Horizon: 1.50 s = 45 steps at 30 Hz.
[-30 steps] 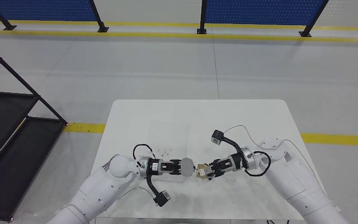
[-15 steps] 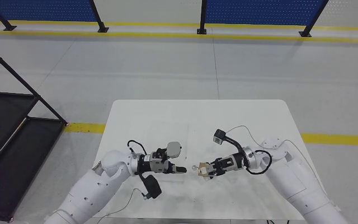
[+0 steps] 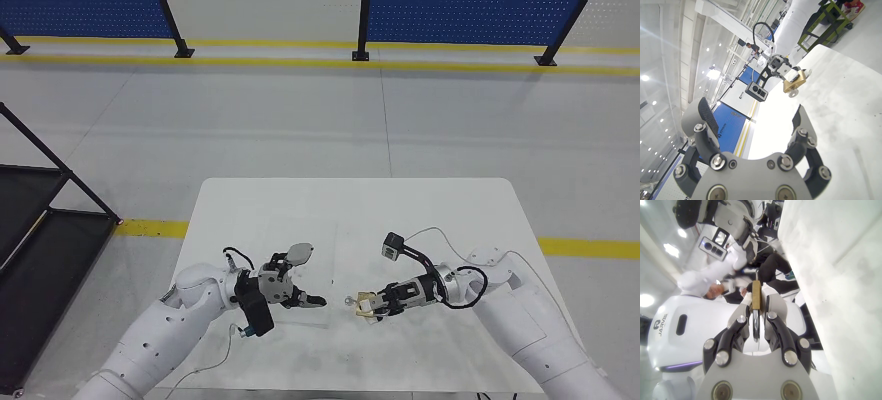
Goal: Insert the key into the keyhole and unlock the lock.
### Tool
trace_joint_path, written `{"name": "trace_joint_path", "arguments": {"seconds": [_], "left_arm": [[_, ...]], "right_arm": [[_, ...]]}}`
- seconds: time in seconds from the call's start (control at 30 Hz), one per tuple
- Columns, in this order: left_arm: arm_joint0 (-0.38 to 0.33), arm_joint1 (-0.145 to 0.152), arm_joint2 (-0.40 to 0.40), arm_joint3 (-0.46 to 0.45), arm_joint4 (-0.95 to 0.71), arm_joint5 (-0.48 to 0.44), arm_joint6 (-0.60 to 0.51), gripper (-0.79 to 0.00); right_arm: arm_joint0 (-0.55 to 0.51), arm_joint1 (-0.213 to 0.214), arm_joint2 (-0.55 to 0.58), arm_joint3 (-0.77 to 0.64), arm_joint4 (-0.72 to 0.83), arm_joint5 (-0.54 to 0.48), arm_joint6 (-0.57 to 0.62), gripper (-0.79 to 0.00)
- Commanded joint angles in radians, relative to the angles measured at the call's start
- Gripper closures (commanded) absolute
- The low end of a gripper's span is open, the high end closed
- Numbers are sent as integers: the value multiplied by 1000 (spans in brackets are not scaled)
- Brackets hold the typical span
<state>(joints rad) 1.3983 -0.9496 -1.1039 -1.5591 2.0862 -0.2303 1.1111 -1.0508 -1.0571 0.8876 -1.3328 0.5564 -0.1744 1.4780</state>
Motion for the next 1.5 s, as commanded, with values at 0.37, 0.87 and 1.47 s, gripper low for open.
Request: {"name": "trace_joint_path", "arguments": {"seconds": [0.37,0.87,1.47], "left_arm": [[-52,6,-70,72,-747,-782,-565,-785],[-184,75,190,120,-1892,-782,-1561,-785],[-197,111,217,38,-2576,-525,-1964,-785]], "right_arm": [[0,0,0,0,0,0,0,0],[0,0,0,0,0,0,0,0],[0,0,0,0,0,0,0,0]]}}
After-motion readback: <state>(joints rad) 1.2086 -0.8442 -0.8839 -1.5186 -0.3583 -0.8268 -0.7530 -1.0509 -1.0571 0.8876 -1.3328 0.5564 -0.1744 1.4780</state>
